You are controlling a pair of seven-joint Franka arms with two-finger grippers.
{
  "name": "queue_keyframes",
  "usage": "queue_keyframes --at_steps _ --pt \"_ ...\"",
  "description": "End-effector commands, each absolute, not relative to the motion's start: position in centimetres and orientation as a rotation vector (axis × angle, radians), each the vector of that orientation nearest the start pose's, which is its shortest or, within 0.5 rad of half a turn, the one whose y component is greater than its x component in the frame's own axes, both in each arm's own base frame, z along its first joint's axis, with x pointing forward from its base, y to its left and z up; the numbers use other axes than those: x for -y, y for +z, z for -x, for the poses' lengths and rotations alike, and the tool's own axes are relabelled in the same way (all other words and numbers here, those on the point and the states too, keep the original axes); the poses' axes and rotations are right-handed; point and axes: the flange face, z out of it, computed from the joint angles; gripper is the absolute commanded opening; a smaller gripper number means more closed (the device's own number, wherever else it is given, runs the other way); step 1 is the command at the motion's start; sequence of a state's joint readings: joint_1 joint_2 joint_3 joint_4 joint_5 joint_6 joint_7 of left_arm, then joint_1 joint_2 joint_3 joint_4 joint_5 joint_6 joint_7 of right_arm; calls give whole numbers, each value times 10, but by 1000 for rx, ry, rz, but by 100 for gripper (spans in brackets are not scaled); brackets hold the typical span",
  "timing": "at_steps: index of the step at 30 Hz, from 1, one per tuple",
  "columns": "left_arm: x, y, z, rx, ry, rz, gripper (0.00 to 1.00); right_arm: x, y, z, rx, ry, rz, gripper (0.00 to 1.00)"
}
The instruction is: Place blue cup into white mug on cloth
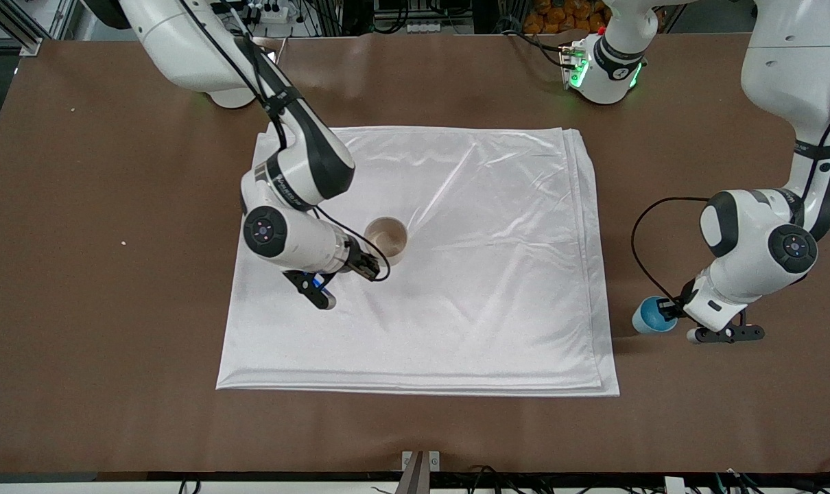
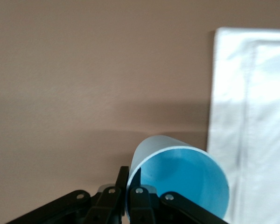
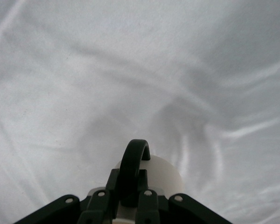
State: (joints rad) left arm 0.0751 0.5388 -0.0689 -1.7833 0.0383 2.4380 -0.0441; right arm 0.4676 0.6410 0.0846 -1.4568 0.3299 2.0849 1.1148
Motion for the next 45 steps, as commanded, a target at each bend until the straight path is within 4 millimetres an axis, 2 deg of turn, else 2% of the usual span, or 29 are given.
queue_keyframes --at_steps 1,9,15,20,25,26,29,30,35,38,41,45 --pt "5 288 -667 8 -218 3138 0 -393 298 -612 -1205 356 2608 0" --pt "27 309 -666 -45 -223 3151 0 -428 276 -600 -1289 294 2534 0" --pt "58 330 -662 -89 -218 3171 0 -444 262 -596 -1337 253 2478 1" --pt "75 337 -659 -131 -225 3182 0 -457 249 -590 -1328 214 2455 6" --pt "102 350 -655 -128 -250 3201 0 -467 234 -584 -1313 187 2446 22" --pt "107 352 -654 -111 -252 3207 0 -468 232 -583 -1313 188 2448 29" --pt "125 356 -651 -85 -255 3224 0 -467 231 -584 -1312 185 2452 62" --pt "129 356 -650 -79 -252 3228 0 -467 231 -583 -1311 186 2454 70" --pt "146 361 -647 -39 -239 3244 0 -463 234 -586 -1299 176 2468 97" --pt "154 361 -645 10 -225 3252 0 -455 242 -590 -1276 163 2513 100" --pt "162 363 -643 26 -223 3257 0 -438 246 -594 -1190 152 2667 100" --pt "177 364 -639 56 -221 3262 0 -412 258 -598 -944 171 2877 100"
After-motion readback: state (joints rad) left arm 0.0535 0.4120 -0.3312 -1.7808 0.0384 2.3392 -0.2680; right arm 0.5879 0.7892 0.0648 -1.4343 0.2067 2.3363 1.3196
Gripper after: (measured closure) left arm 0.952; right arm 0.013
